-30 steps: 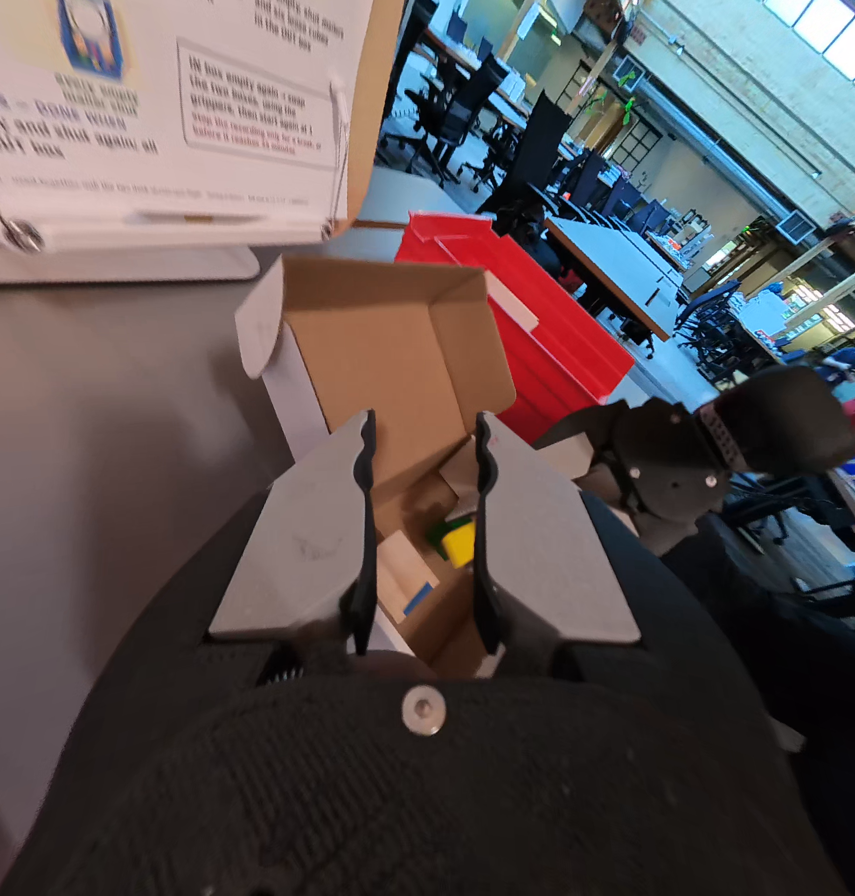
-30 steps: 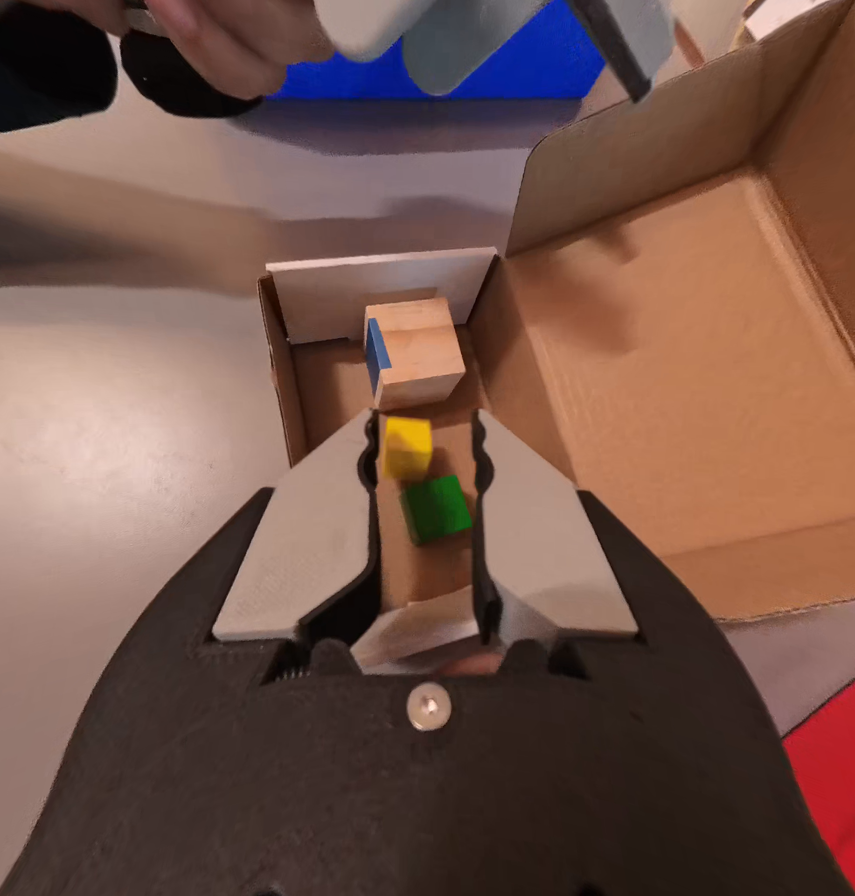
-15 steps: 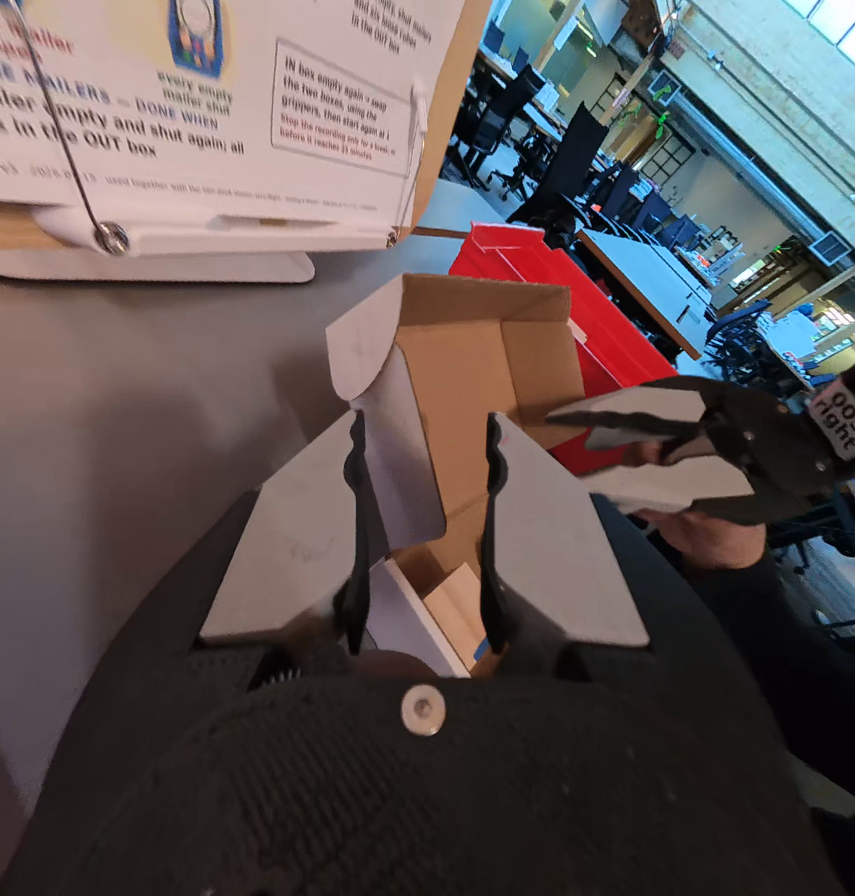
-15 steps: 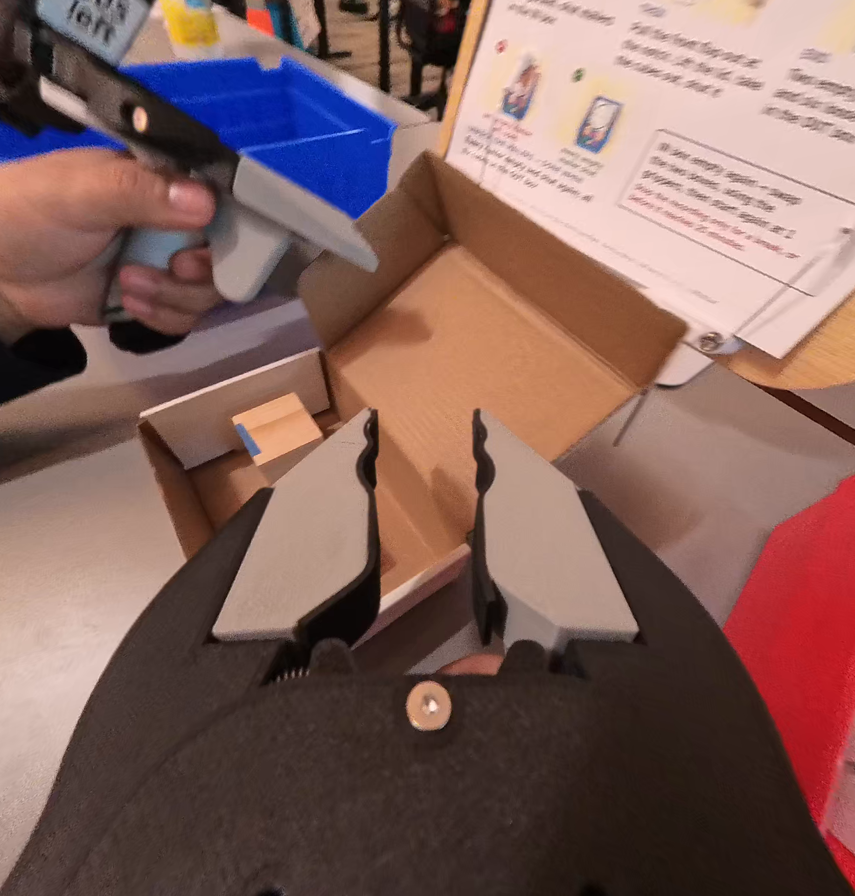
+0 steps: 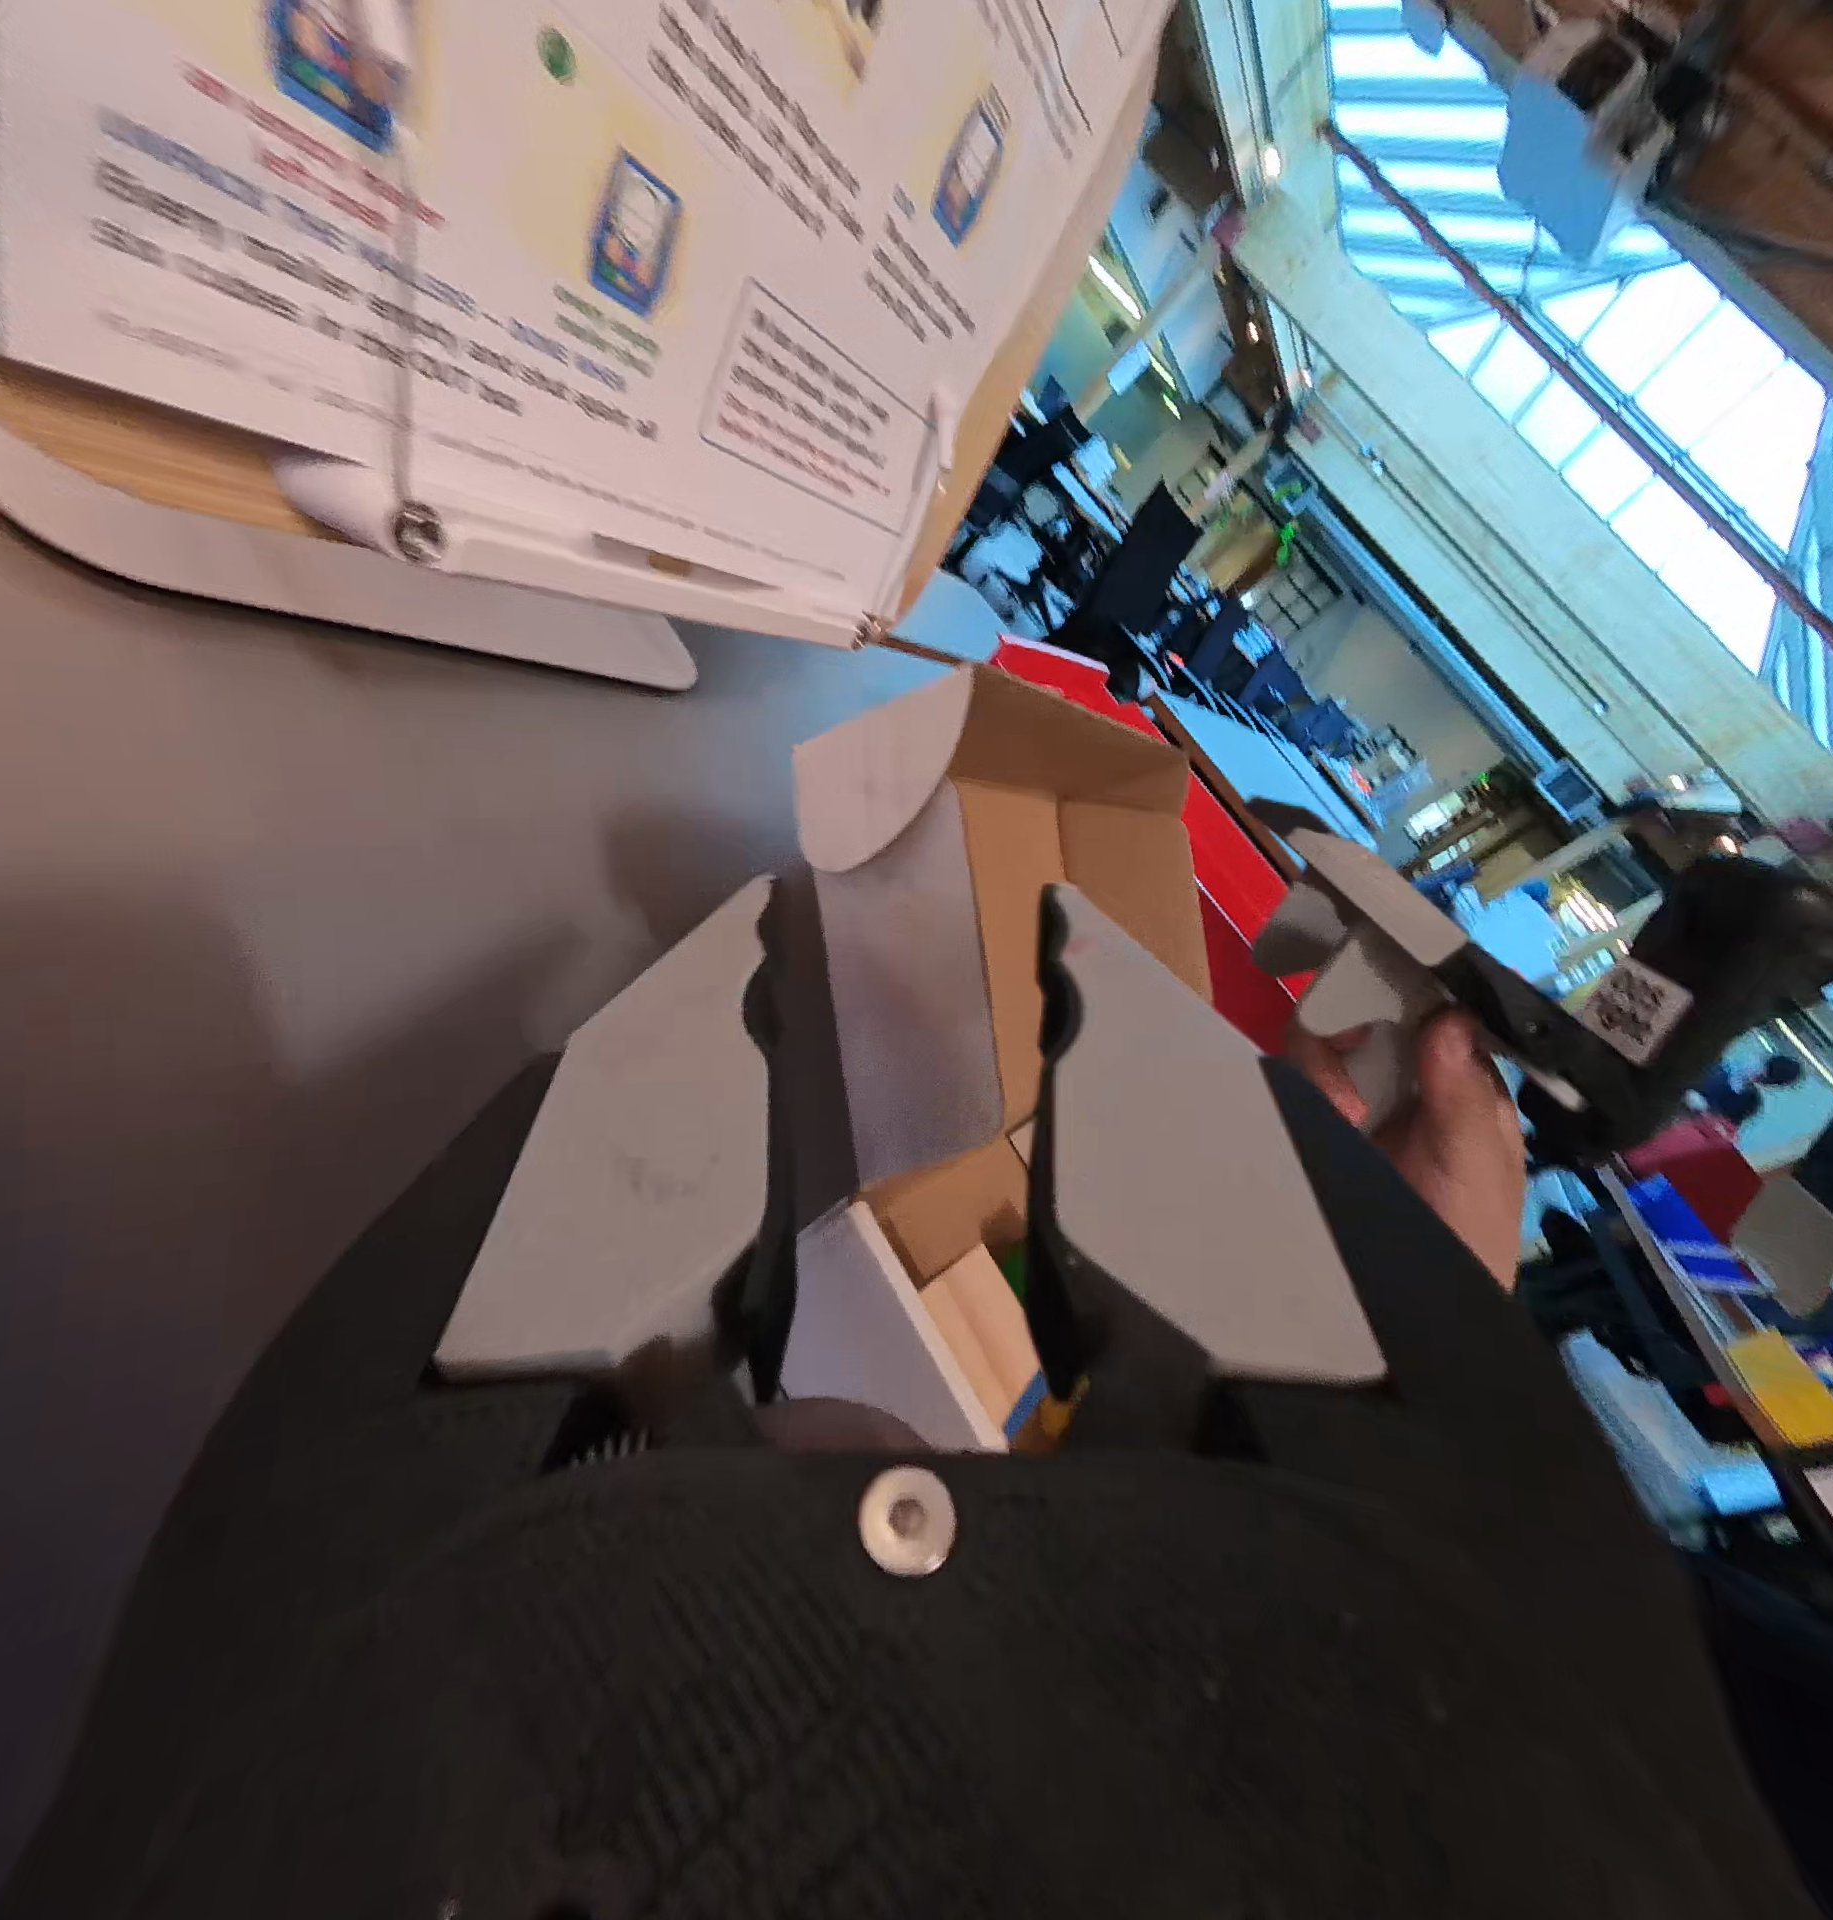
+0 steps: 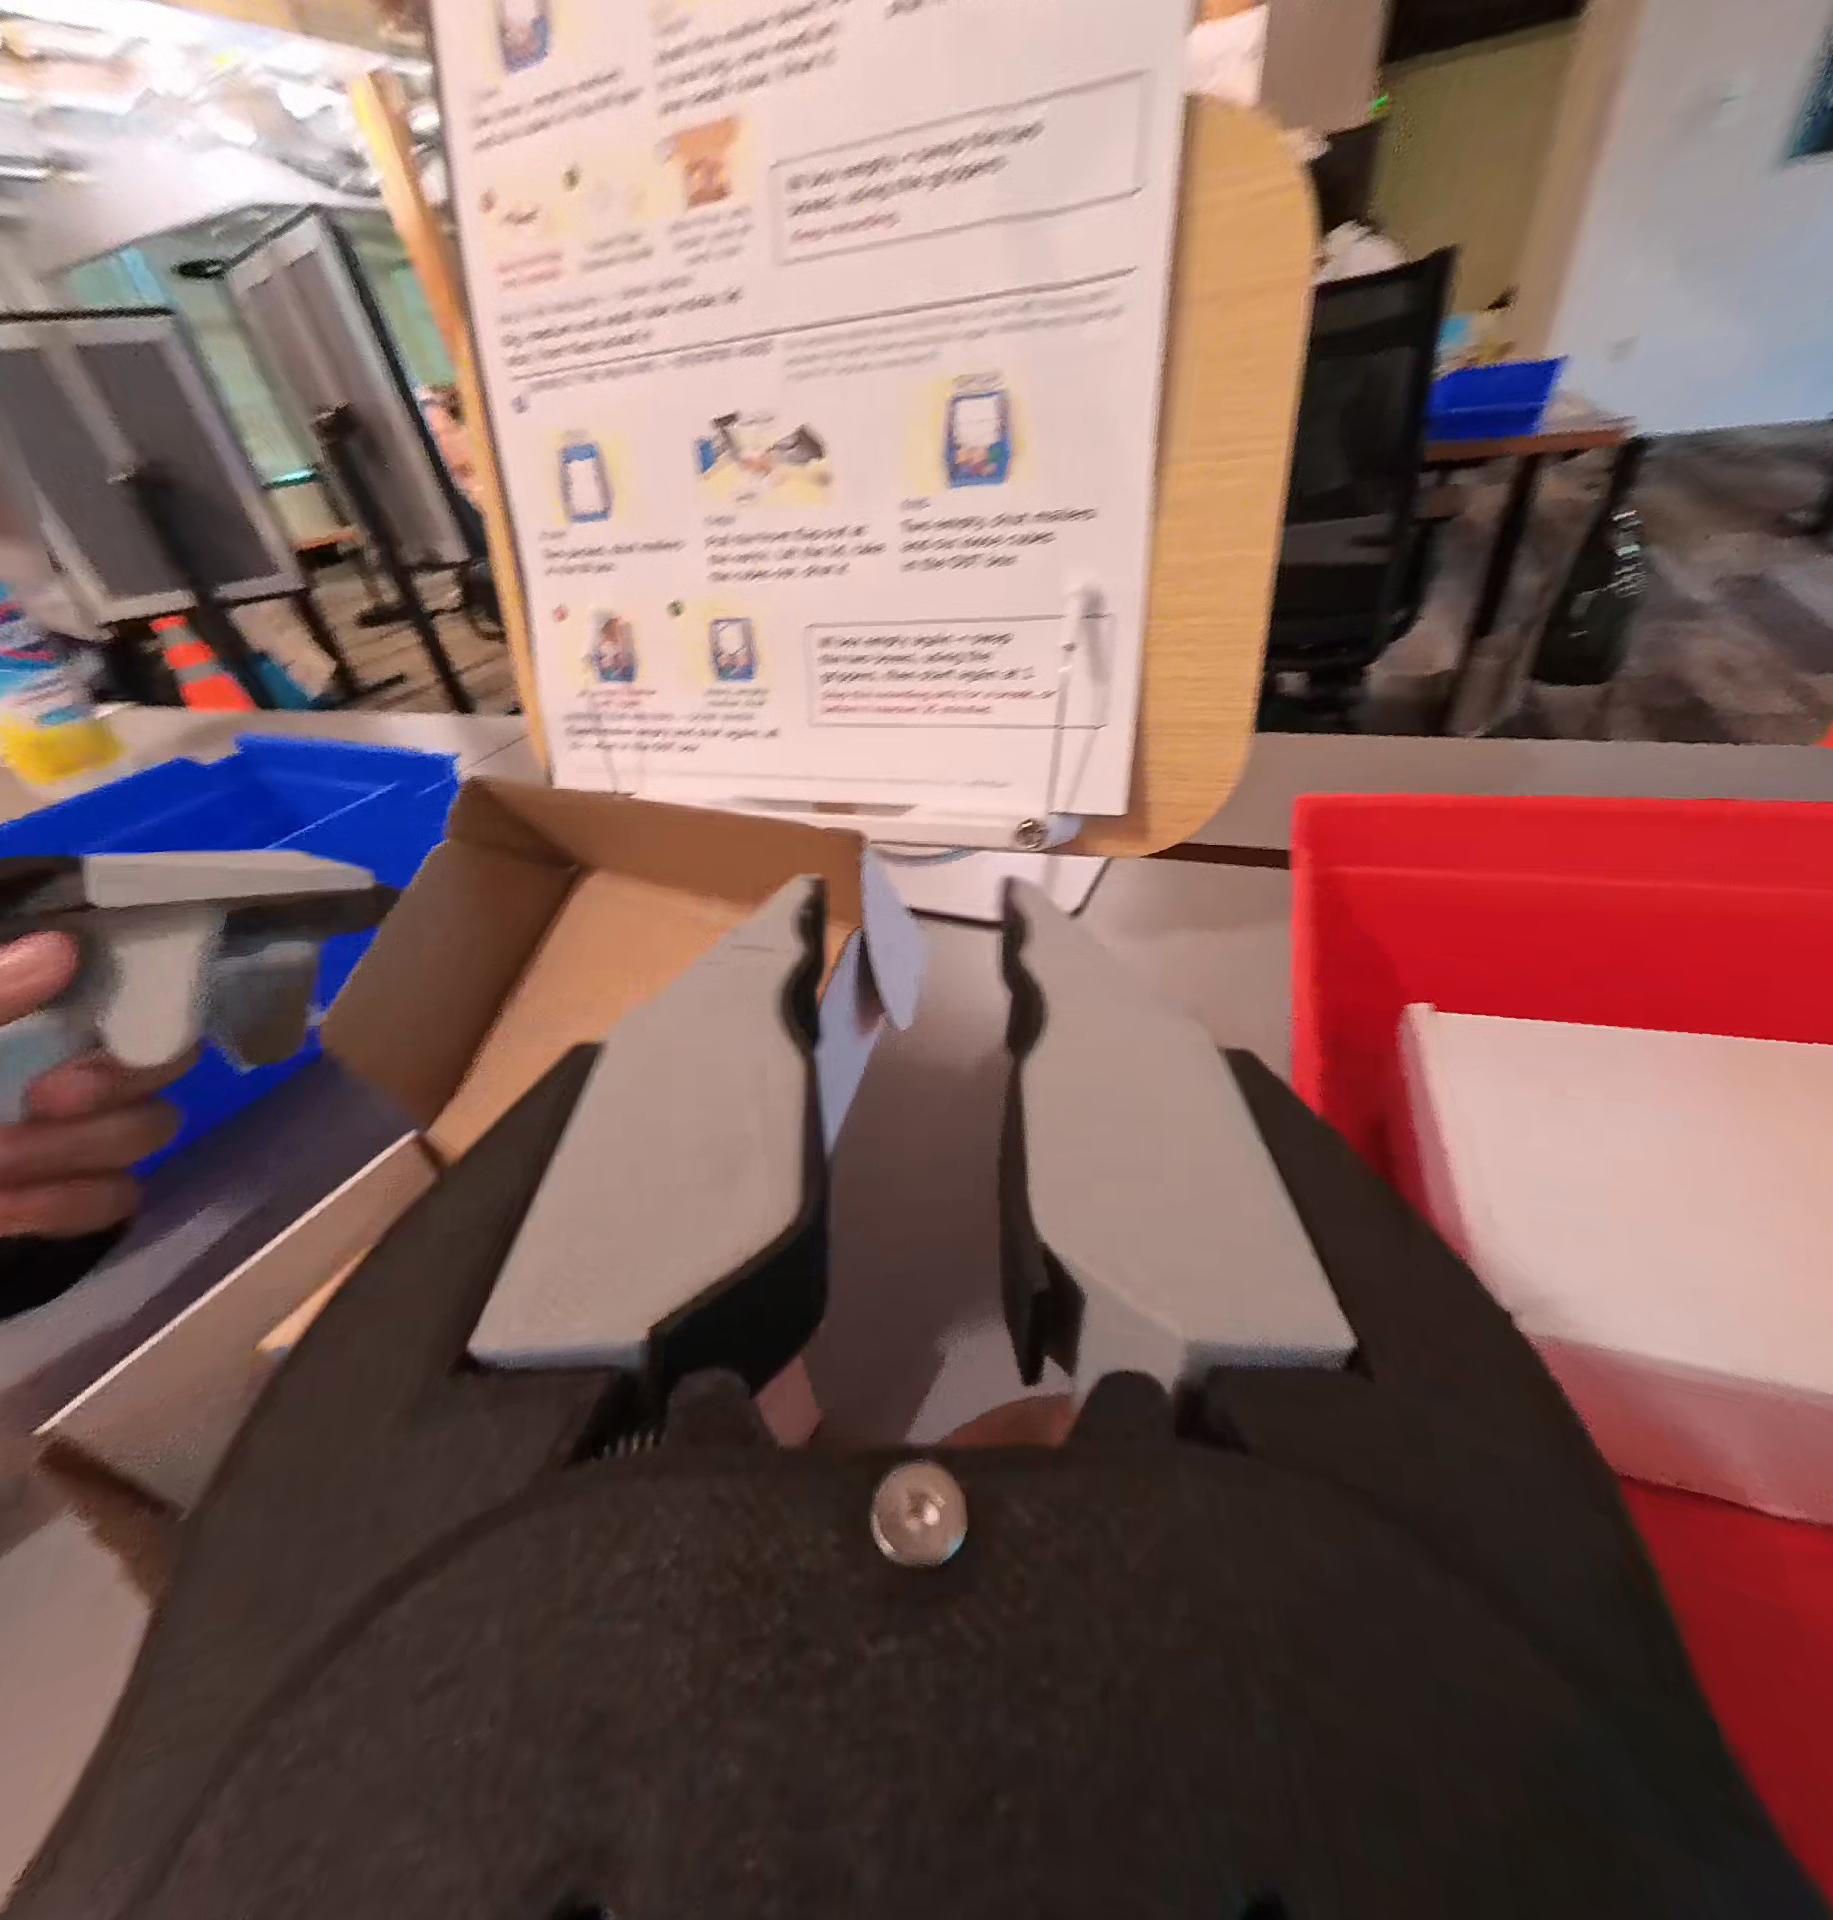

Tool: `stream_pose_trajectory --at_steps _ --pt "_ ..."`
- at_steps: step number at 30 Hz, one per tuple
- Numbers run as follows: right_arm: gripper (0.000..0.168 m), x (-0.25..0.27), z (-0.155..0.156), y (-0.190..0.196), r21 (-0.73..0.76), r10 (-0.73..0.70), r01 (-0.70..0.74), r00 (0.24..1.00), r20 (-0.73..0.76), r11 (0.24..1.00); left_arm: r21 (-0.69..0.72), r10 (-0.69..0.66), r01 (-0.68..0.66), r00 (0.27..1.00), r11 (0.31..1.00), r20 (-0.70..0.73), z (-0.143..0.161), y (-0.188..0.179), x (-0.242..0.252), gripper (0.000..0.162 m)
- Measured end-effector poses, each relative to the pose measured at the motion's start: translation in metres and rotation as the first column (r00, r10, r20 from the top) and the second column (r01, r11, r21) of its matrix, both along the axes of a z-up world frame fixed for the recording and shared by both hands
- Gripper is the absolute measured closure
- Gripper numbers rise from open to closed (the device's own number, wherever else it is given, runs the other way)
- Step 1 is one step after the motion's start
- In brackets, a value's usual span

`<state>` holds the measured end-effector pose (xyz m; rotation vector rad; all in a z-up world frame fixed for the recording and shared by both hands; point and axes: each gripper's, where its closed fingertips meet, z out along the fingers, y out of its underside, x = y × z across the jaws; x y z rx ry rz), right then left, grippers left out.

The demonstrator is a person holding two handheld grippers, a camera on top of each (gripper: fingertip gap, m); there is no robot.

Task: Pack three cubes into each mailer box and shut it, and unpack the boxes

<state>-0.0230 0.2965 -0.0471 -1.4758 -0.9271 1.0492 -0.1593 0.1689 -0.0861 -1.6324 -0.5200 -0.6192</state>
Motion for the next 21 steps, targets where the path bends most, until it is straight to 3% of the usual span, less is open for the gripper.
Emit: stream_pose_trajectory --at_steps 1,2,5,12,15,21 --pt "0.160 0.003 0.000 0.004 0.017 -0.033 0.033 0.999 0.005 0.999 0.011 0.035 -0.035 0.999 0.999 0.002 0.001 -0.003 -0.007 0.126" --pt "0.168 0.004 -0.003 0.007 0.035 -0.061 0.060 0.998 0.029 0.998 0.014 0.065 -0.065 0.998 0.998 -0.001 0.000 -0.005 -0.013 0.135" --pt "0.168 0.001 -0.021 0.011 0.080 -0.104 0.093 0.984 0.146 0.992 -0.031 0.093 -0.094 0.996 0.995 -0.007 -0.011 -0.006 -0.022 0.151" --pt "0.168 -0.015 -0.059 -0.006 0.080 -0.027 0.000 0.941 0.336 0.997 -0.106 -0.021 0.015 0.998 0.994 -0.059 -0.025 0.008 0.005 0.154" --pt "0.168 -0.021 -0.072 -0.015 -0.006 0.045 -0.046 0.934 0.355 0.999 -0.121 -0.073 0.063 0.994 0.991 -0.082 -0.028 0.009 0.014 0.162" --pt "0.168 -0.021 -0.066 -0.020 0.020 0.081 -0.093 0.940 0.332 0.995 -0.109 -0.125 0.116 0.989 0.987 -0.081 -0.024 0.003 0.019 0.162"
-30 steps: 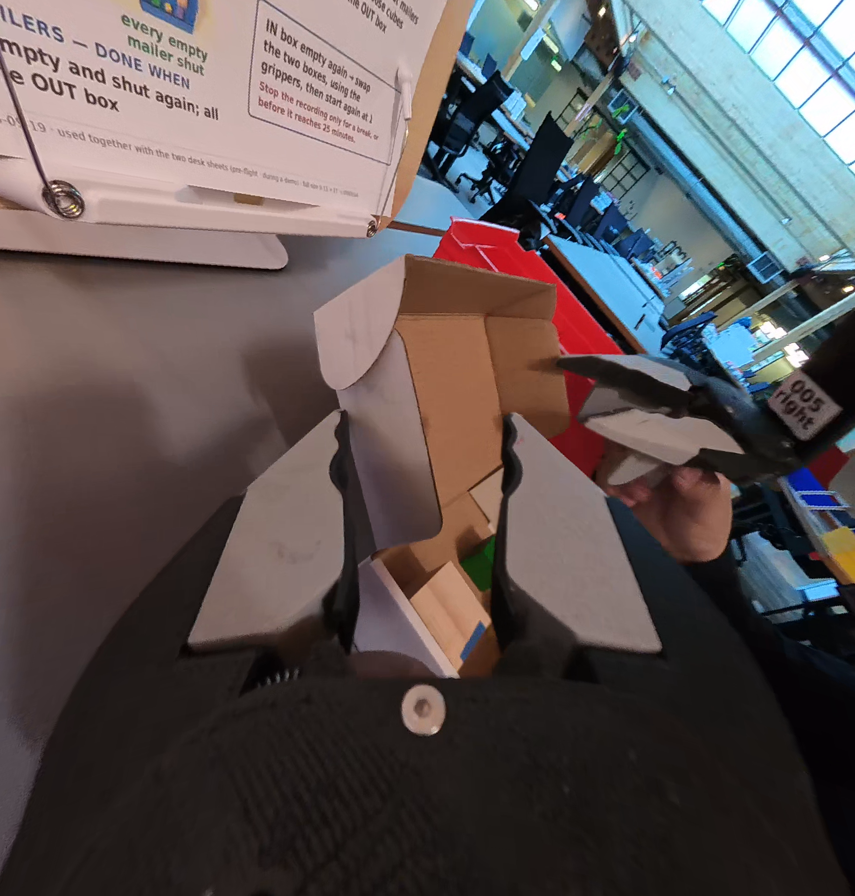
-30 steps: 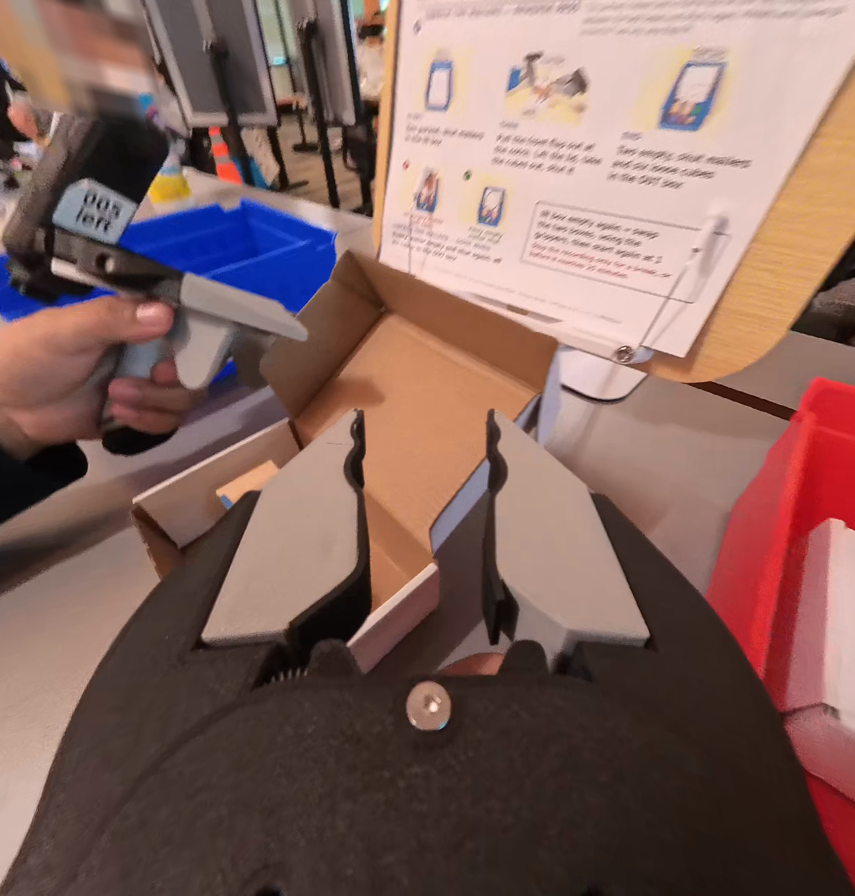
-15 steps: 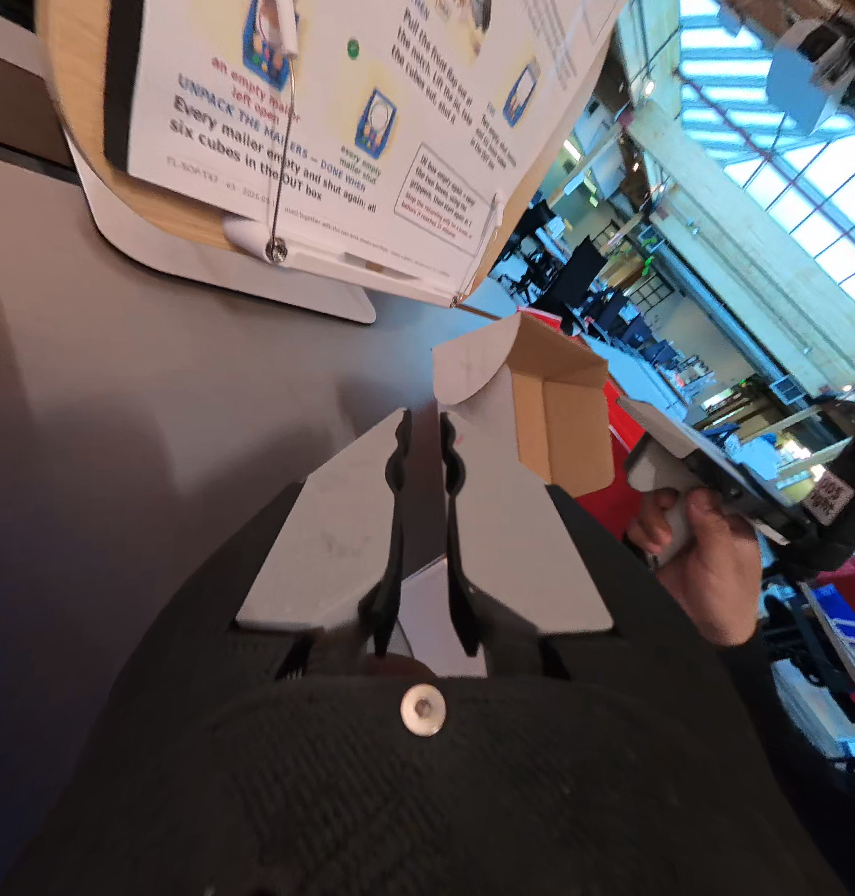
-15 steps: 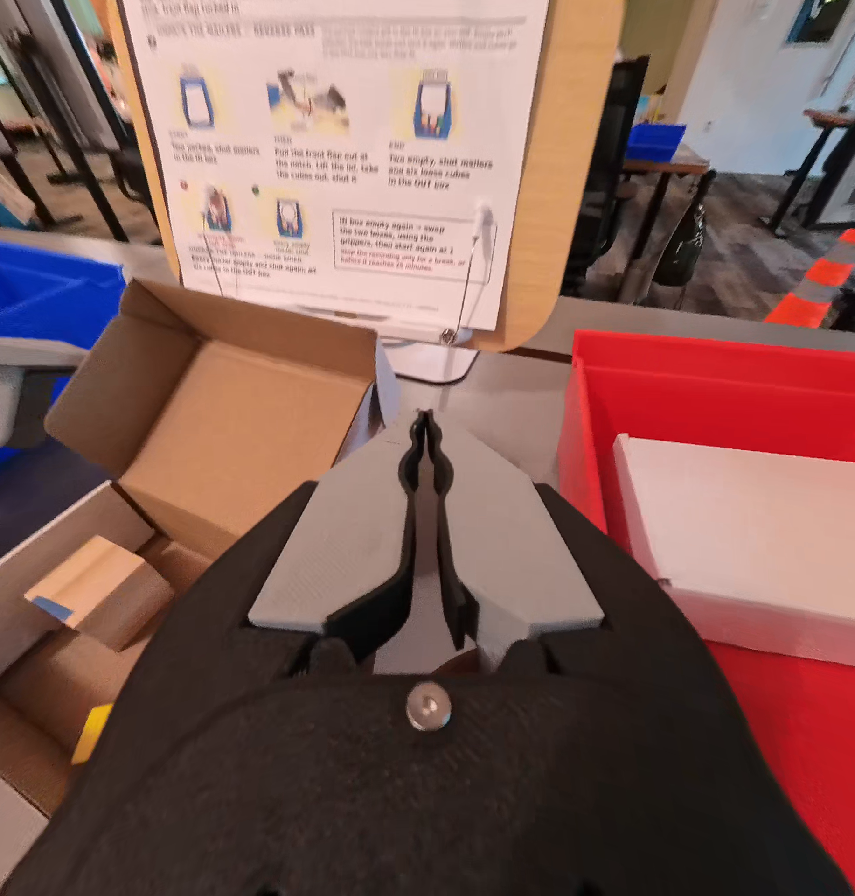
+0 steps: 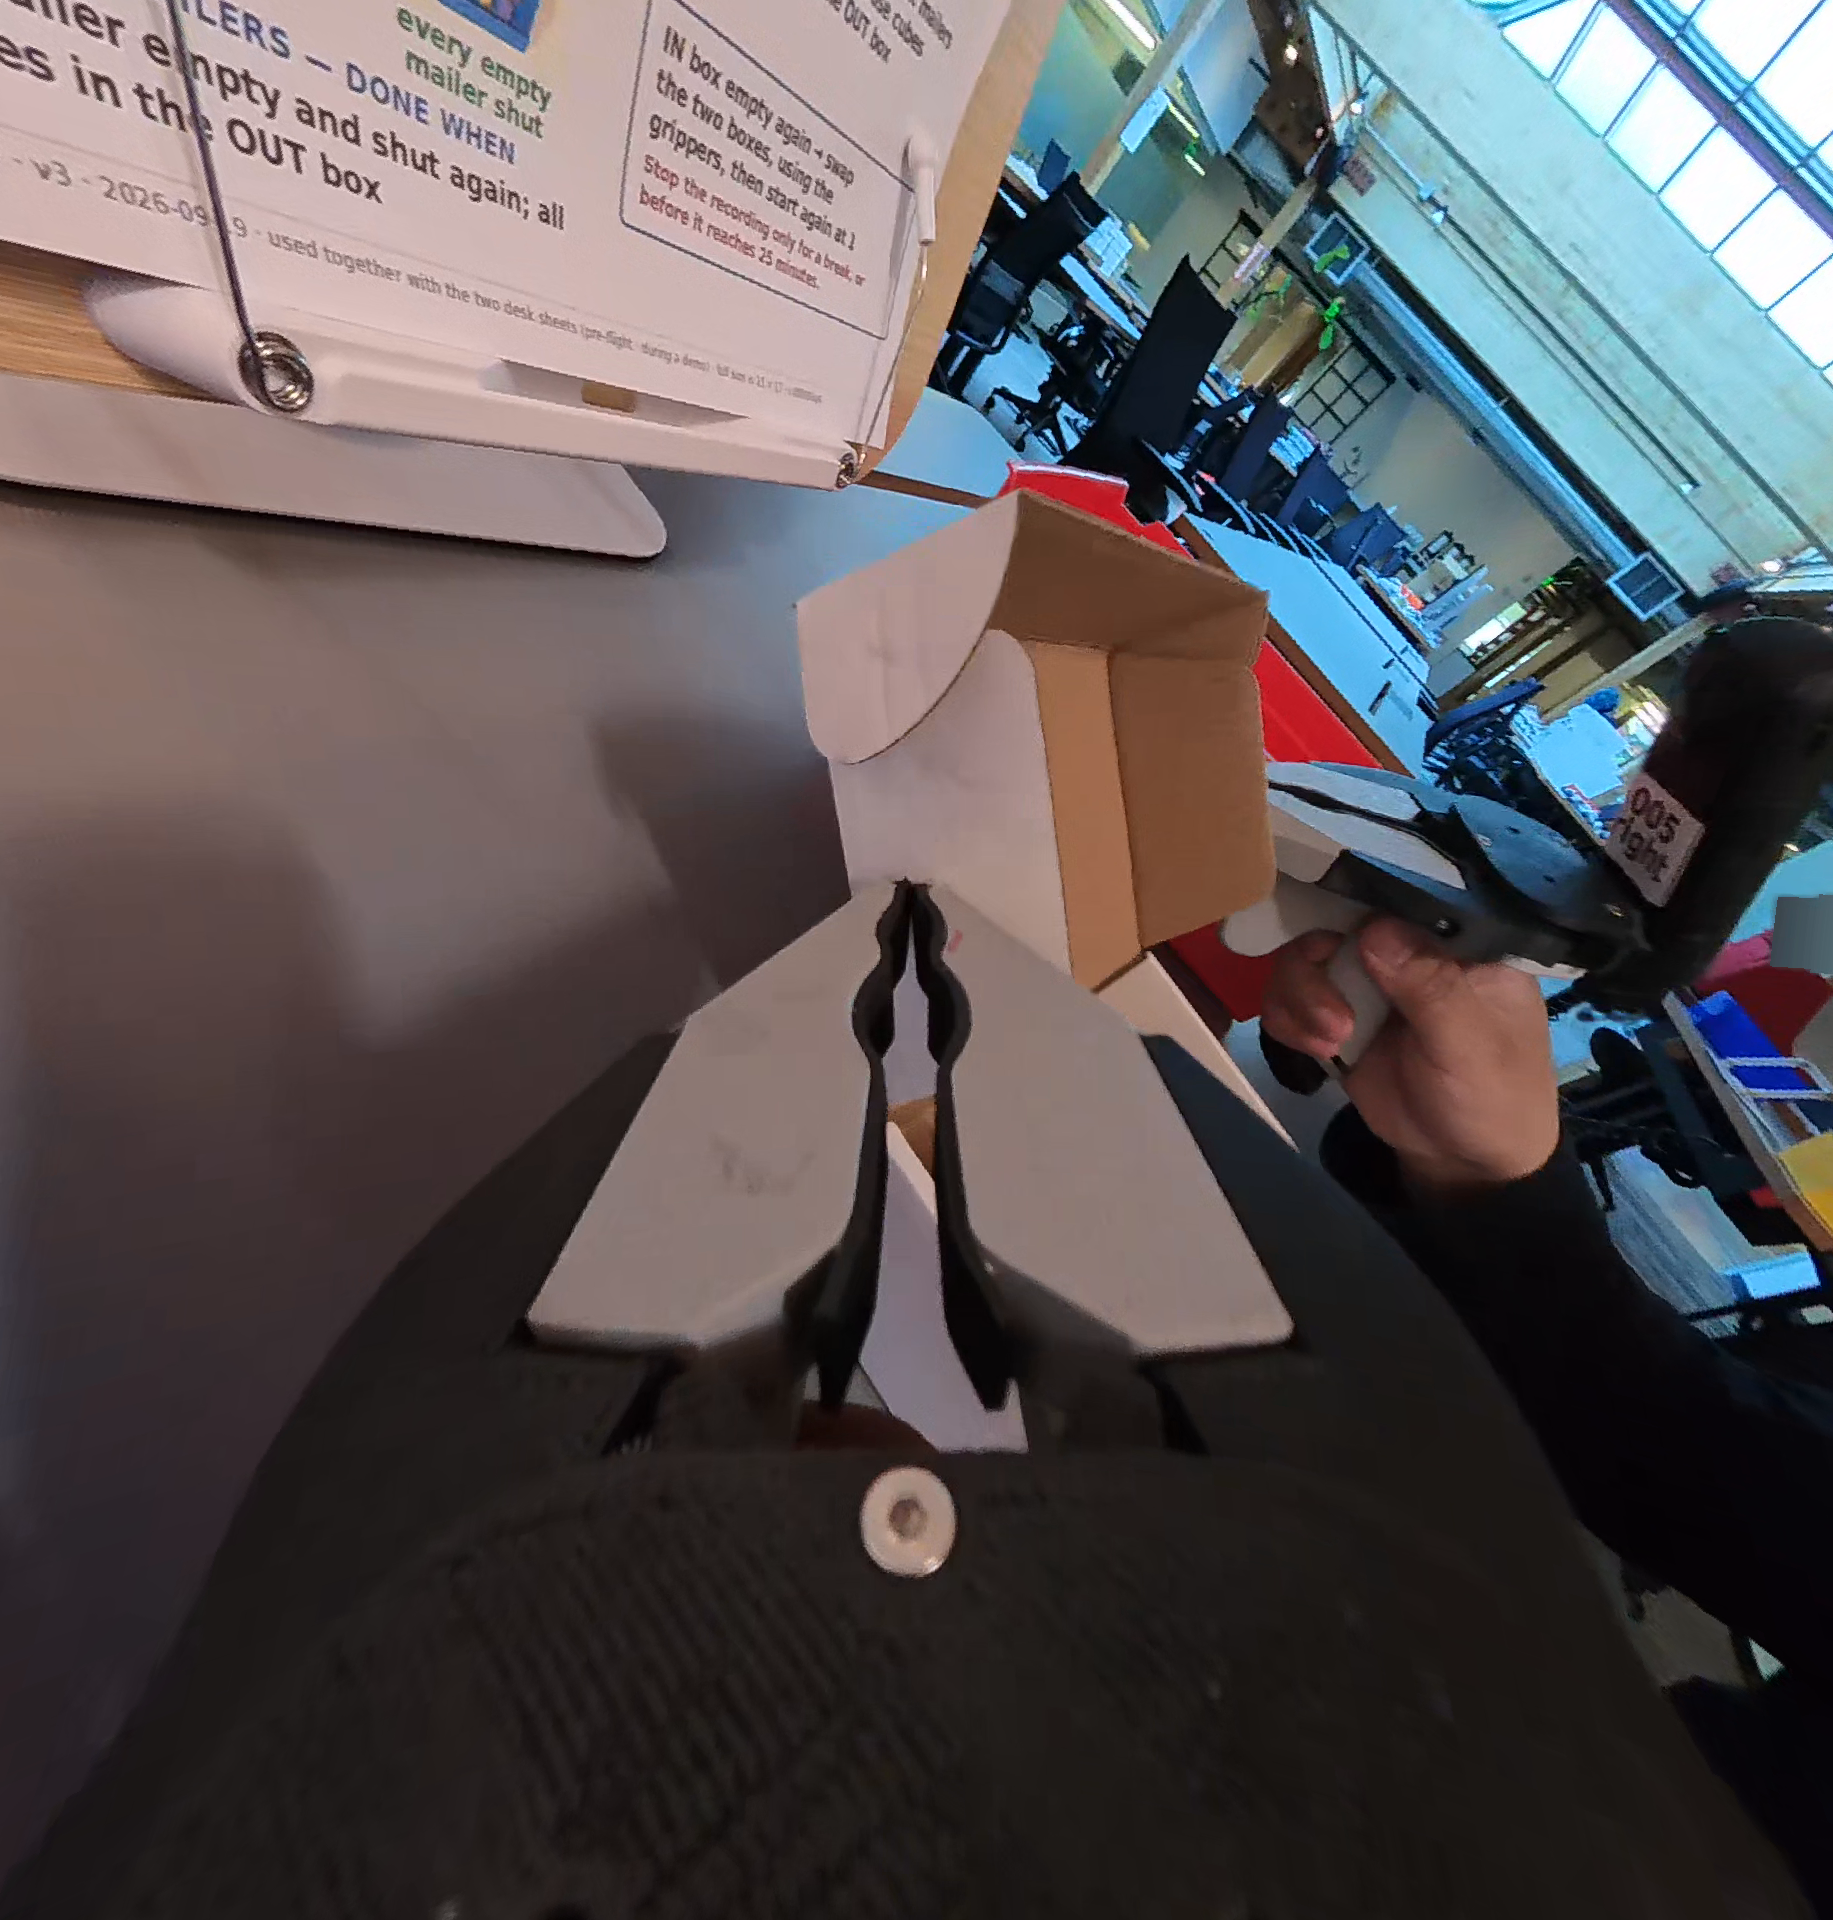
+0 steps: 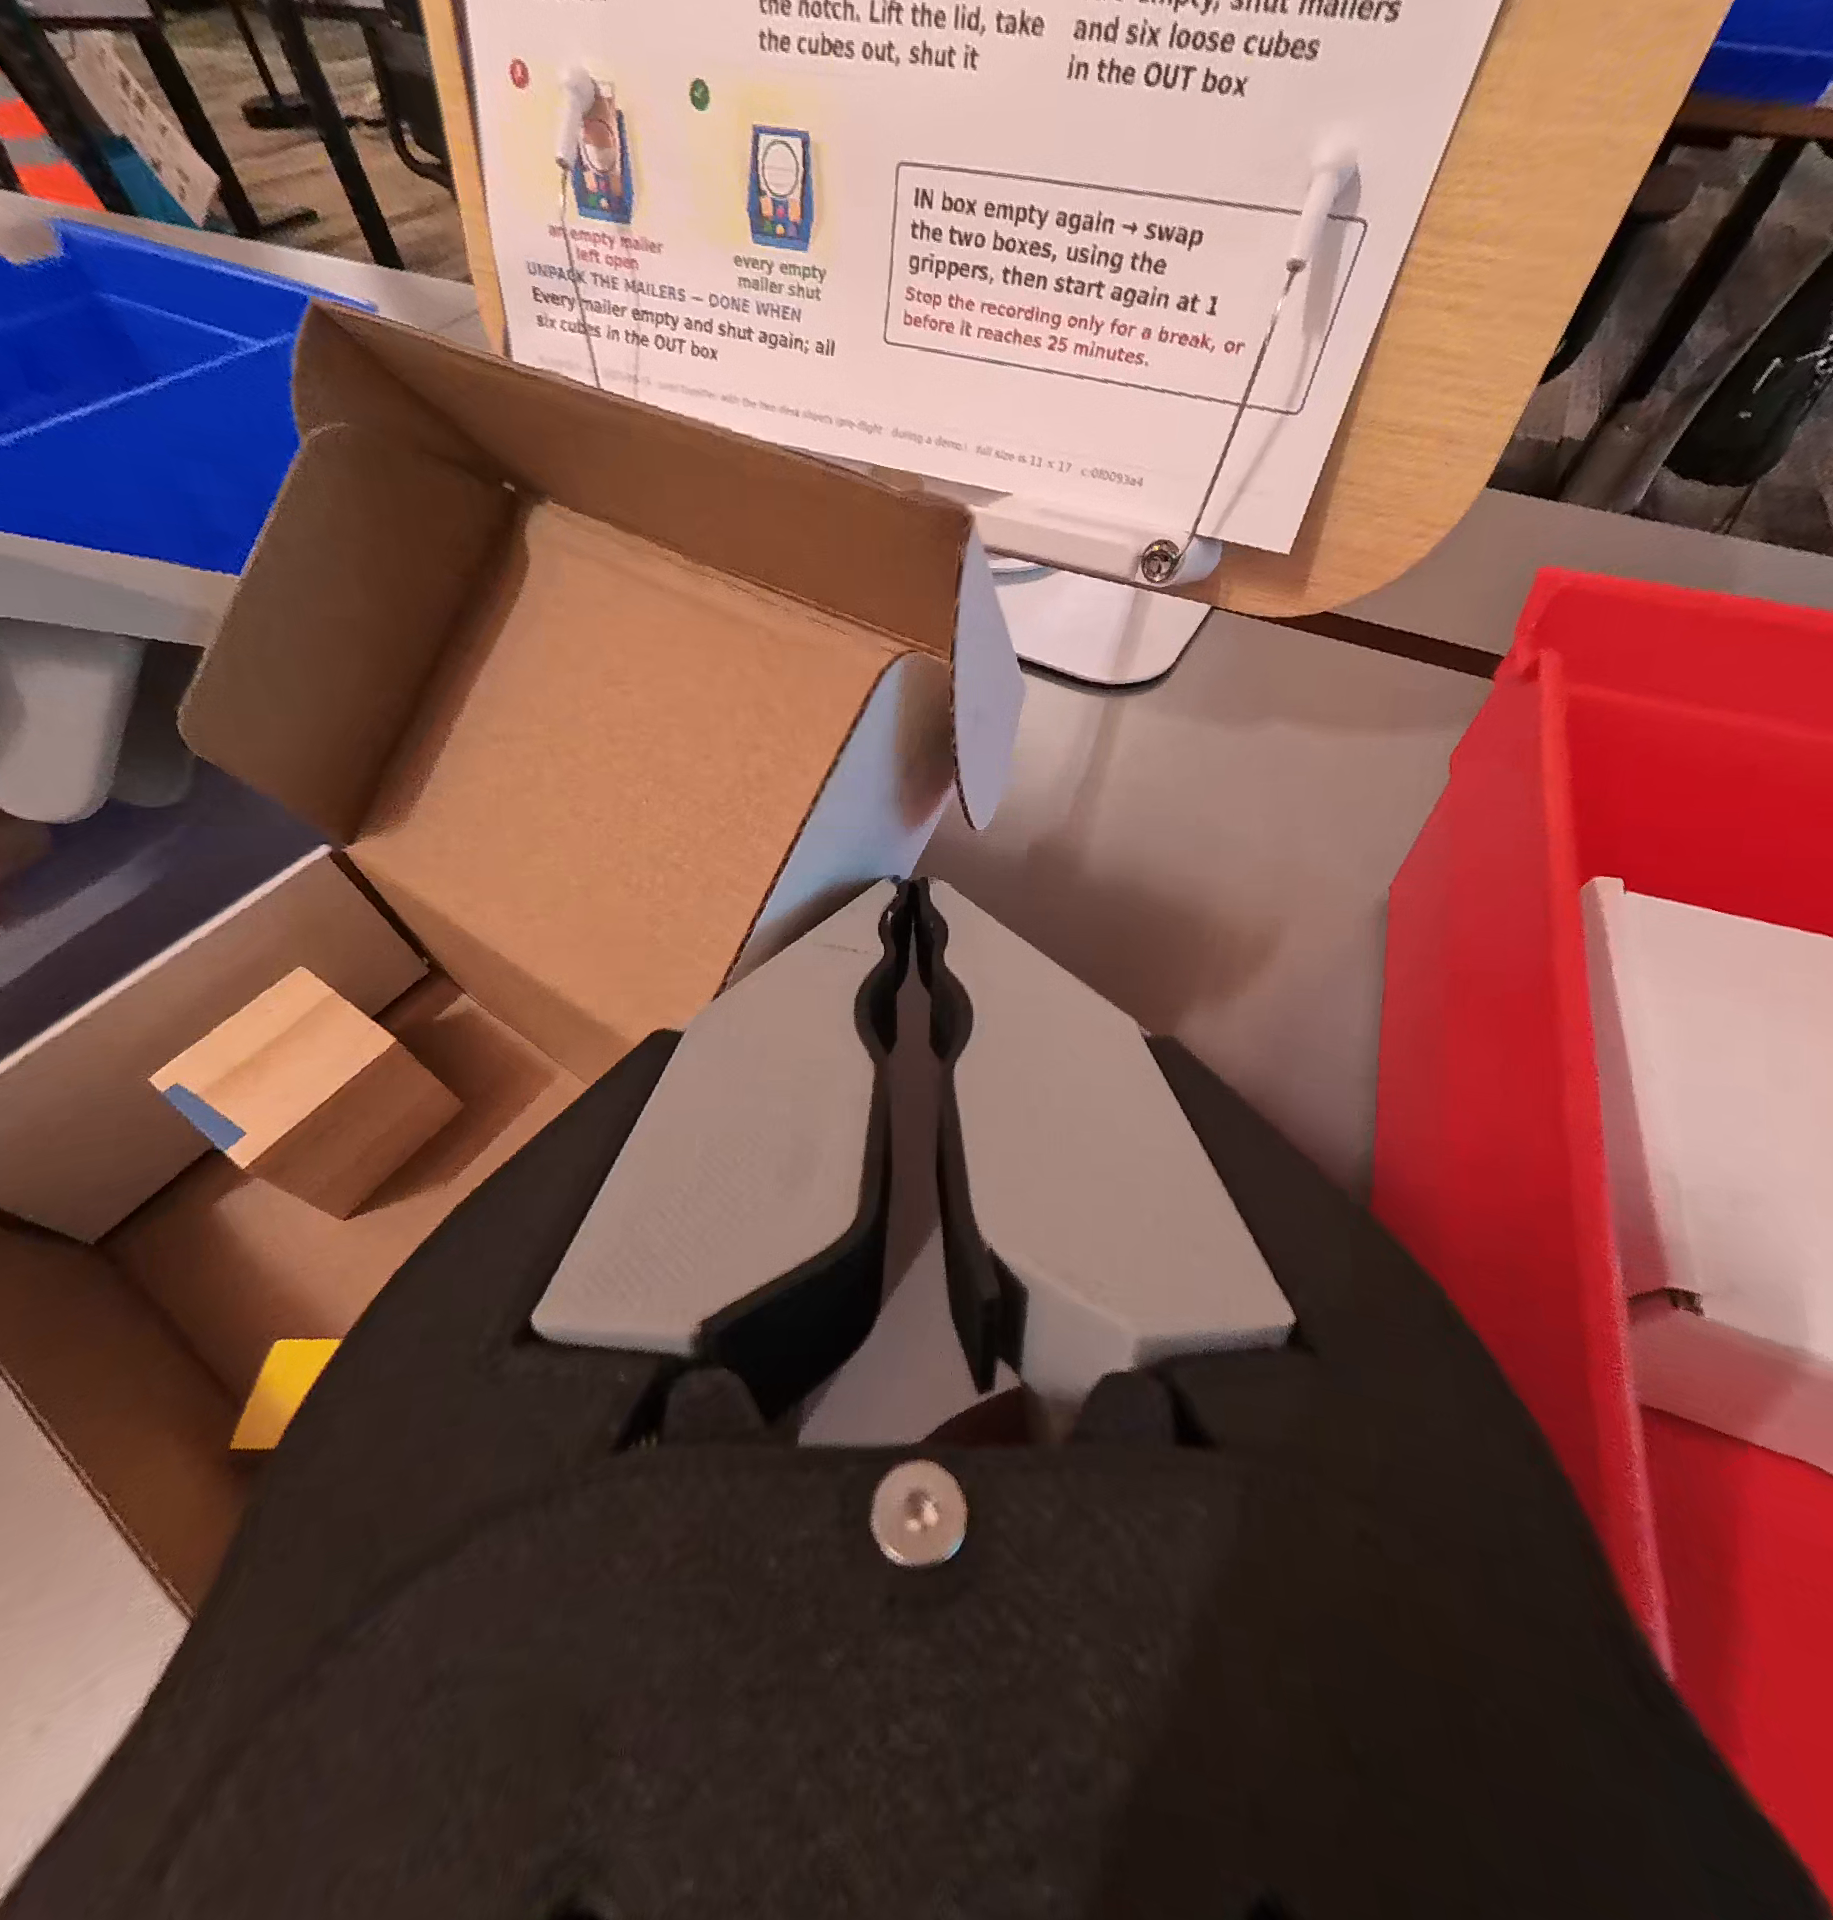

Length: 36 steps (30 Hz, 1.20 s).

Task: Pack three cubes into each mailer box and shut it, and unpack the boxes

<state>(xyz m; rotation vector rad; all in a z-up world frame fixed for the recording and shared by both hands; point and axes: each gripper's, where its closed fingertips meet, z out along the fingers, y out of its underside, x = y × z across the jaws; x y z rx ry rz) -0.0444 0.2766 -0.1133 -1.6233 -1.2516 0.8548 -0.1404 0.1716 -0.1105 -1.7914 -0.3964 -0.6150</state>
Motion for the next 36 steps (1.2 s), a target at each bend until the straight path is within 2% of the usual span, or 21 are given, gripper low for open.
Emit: stream_pose_trajectory --at_steps 7,15,20,28,33,36 --pt "0.168 0.003 0.010 -0.003 0.118 0.013 -0.008 0.999 -0.037 0.993 0.031 -0.114 0.116 0.992 0.993 -0.057 0.006 -0.011 0.018 0.162" --pt "0.168 0.014 0.014 -0.020 0.224 0.102 -0.082 0.991 -0.081 0.971 0.051 -0.139 0.146 0.982 0.988 -0.128 0.008 -0.029 0.029 0.162" --pt "0.168 0.027 0.018 -0.034 0.321 0.154 -0.108 0.981 -0.121 0.941 0.065 -0.139 0.159 0.962 0.985 -0.235 0.010 -0.043 0.043 0.162" --pt "0.168 0.051 0.012 -0.057 0.536 0.206 -0.137 0.976 -0.072 0.833 0.048 -0.181 0.210 0.918 0.976 -0.352 0.000 -0.067 0.069 0.162" --pt "0.168 0.060 -0.008 -0.068 0.606 0.241 -0.214 0.970 0.038 0.766 0.002 -0.204 0.222 0.901 0.975 -0.383 -0.014 -0.079 0.078 0.162" --pt "0.168 0.066 -0.019 -0.072 0.664 0.251 -0.264 0.961 0.118 0.700 -0.051 -0.219 0.216 0.896 0.975 -0.386 -0.024 -0.083 0.080 0.162"
